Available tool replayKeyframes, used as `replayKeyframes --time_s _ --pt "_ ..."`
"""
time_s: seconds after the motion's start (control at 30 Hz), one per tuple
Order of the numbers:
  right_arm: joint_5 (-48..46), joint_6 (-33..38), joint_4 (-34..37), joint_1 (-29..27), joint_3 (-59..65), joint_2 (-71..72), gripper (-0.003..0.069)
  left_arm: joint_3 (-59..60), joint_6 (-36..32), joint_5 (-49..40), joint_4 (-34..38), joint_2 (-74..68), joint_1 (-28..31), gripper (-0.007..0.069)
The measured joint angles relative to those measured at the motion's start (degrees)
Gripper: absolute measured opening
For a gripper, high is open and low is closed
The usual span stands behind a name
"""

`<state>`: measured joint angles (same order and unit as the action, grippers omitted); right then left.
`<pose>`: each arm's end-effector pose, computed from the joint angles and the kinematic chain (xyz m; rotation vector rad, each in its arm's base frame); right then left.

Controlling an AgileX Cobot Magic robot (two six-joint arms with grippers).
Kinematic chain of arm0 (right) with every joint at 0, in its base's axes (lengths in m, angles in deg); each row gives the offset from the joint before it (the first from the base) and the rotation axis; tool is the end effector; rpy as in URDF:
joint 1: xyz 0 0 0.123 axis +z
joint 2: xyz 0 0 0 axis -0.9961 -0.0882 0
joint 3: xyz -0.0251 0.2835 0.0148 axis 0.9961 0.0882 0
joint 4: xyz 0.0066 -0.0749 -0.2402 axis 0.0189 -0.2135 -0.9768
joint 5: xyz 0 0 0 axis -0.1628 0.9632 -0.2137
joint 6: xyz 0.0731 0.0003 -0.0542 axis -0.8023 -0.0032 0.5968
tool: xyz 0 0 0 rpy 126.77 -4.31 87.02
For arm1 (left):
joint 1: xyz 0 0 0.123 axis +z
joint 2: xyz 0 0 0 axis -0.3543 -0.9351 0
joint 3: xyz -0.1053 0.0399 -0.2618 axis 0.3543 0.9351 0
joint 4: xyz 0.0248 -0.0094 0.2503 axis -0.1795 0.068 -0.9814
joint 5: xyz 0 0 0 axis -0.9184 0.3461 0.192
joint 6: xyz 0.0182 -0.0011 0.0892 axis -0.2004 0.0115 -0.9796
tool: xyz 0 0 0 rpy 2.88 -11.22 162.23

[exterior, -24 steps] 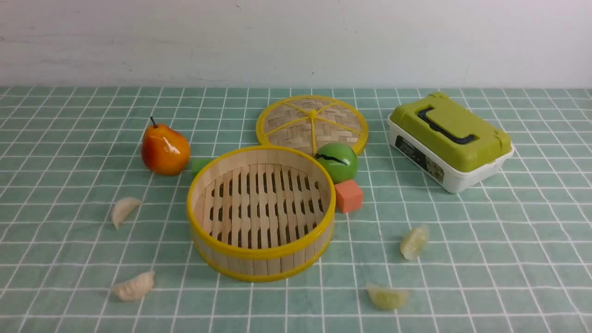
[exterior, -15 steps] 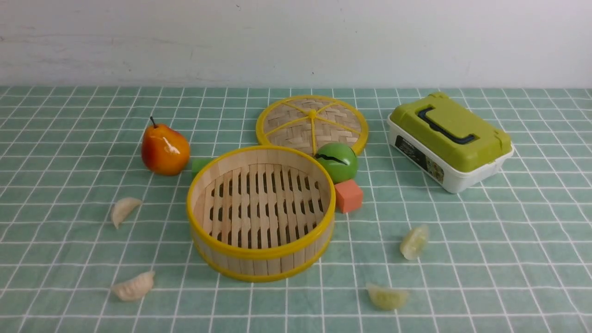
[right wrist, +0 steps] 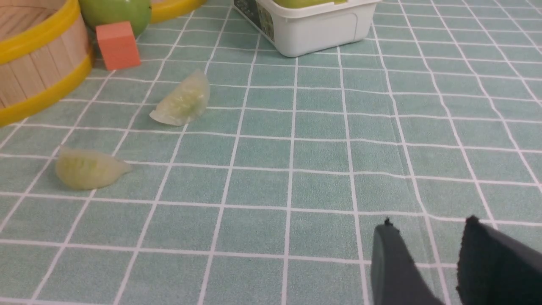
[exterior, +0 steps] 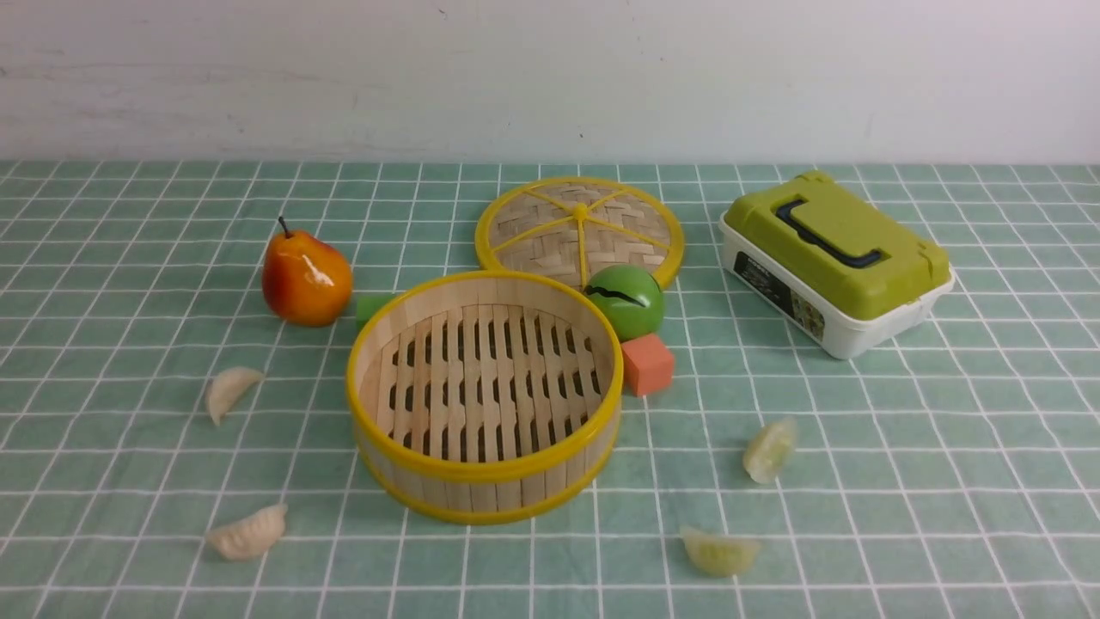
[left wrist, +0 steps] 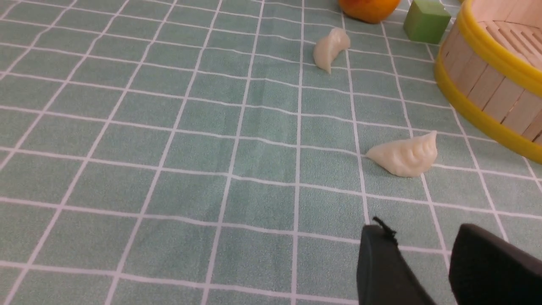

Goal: Put the dumplings into the steamer on the table with the blue tablecloth.
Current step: 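Reach for and grasp a dumpling on the table with the left gripper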

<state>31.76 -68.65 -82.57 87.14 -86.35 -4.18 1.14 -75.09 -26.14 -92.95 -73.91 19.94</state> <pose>0.0523 0.0038 0.1736 -0.0123 1.8677 0.0717 0.0521 0.0011 0.1682 -0.1540 1.8934 -0.1001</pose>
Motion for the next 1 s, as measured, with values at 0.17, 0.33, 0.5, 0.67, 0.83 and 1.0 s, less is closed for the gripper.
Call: replayKeyframes --time_s 0.17,0.33,0.5,0.67,0.83,1.0 --pt "0.25 0.00 -0.48 0.00 0.00 0.00 0.0240 0.04 0.00 2.02 0.00 0.00 0.00 0.0237" --pt "5.61 0.00 -0.67 0.00 0.54 0.00 0.0240 0.04 0.00 11.57 0.00 0.00 0.00 0.0237" --pt "22.90 0.00 -0.67 0.00 0.54 0.00 0.0240 0.04 0.00 30.34 -0.07 0.00 0.00 0.0237" --pt "44.10 -5.63 -0.67 0.00 0.54 0.00 0.0240 0.04 0.65 48.22 -0.16 0.00 0.00 0.0237" --pt "59.62 -20.04 0.44 0.00 0.54 0.00 0.0232 0.04 12.67 59.43 0.13 0.00 0.00 0.0237" --pt "57.27 -24.95 0.08 -0.12 -3.69 -2.40 0.0141 -9.23 26.67 50.44 -1.96 -2.38 0.00 0.0160"
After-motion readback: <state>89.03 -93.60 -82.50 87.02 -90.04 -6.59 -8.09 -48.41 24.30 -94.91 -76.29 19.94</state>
